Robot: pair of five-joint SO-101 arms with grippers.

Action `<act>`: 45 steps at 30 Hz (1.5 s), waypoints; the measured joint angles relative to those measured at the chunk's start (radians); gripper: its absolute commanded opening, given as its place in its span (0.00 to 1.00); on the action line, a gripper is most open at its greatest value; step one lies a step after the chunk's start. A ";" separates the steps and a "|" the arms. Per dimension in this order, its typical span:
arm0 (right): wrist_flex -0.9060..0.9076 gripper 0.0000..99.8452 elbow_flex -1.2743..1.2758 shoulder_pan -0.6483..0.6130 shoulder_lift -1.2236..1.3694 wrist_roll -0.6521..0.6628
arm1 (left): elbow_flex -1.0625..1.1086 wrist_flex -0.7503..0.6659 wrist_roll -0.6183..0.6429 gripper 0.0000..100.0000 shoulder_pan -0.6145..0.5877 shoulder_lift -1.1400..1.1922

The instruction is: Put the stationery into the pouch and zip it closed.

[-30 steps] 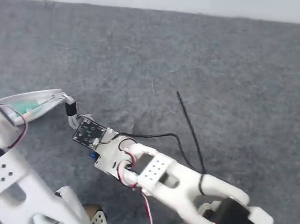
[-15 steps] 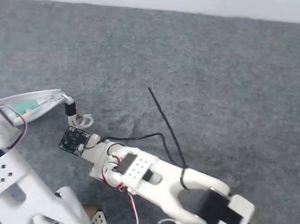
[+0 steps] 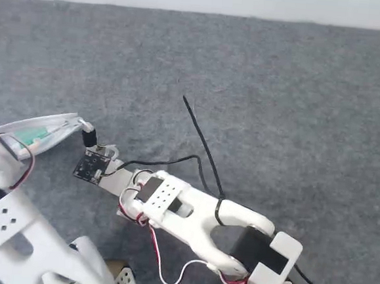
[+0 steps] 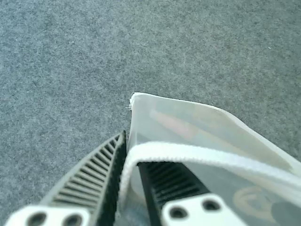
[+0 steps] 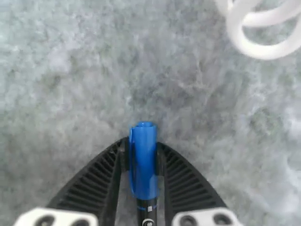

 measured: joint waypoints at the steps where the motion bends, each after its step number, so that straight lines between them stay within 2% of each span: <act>1: 0.023 0.01 -0.005 0.000 0.000 0.002 | 0.000 0.000 0.000 0.01 0.000 0.000; 11: 0.091 0.01 -0.018 0.035 0.000 0.009 | 0.000 0.000 0.000 0.01 0.000 0.000; 21: 0.347 0.01 -0.158 0.074 0.002 0.012 | 0.000 0.000 0.000 0.01 0.086 -0.009; 26: 0.413 0.01 -0.196 0.137 -0.002 0.012 | -0.002 -0.002 0.000 0.01 0.112 -0.011; 31: 0.473 0.01 -0.196 0.146 -0.103 -0.006 | -0.002 -0.002 0.000 0.01 0.127 -0.011; 39: 0.479 0.01 -0.196 0.153 -0.247 -0.049 | -0.005 0.015 0.000 0.01 0.242 -0.014; 45: 0.466 0.01 -0.195 0.213 -0.367 -0.071 | -0.008 0.049 0.000 0.01 0.345 -0.002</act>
